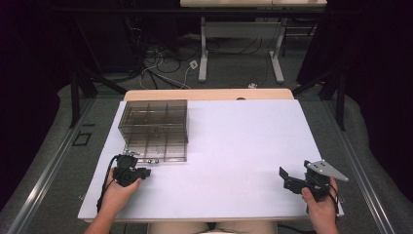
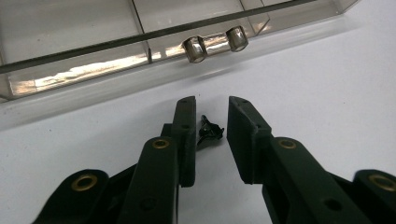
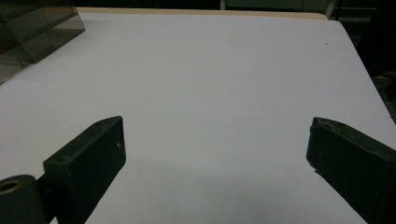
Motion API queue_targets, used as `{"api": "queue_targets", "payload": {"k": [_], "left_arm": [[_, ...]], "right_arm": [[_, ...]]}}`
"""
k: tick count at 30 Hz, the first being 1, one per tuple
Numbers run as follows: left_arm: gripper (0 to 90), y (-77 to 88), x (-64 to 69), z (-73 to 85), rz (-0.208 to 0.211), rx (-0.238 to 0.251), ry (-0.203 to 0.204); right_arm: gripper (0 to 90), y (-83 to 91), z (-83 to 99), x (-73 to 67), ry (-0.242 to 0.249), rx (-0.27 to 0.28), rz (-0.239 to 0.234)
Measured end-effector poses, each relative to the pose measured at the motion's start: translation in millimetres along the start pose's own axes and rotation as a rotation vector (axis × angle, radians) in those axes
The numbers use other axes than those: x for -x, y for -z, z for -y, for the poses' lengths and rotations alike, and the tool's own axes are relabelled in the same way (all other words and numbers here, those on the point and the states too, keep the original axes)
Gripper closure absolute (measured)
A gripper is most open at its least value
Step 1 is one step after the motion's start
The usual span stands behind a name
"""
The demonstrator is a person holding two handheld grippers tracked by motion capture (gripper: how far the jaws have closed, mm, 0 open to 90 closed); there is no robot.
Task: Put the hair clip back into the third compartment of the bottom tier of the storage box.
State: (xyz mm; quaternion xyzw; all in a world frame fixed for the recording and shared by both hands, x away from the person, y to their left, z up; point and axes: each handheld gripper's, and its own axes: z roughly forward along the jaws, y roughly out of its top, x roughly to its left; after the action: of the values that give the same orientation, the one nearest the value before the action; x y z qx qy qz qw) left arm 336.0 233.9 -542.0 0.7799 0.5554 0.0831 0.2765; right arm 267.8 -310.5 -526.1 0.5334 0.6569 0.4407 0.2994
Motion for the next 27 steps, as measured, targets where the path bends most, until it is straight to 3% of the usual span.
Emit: {"api": "queue_targets", "payload": {"k": [13,27], "left_arm": [[78.8,2.6,-0.8,-0.2,-0.002,-0.007,-0.004],[78.8,11.6,-2.2,0.4,-0.012,0.049,0.005]], "right_arm": [[4.3,-1.2,0.8,0.9,0.005,0.003,0.0],[4.3,-1.3,1.1,0.3,-0.008,-0.005,-0.006]]}}
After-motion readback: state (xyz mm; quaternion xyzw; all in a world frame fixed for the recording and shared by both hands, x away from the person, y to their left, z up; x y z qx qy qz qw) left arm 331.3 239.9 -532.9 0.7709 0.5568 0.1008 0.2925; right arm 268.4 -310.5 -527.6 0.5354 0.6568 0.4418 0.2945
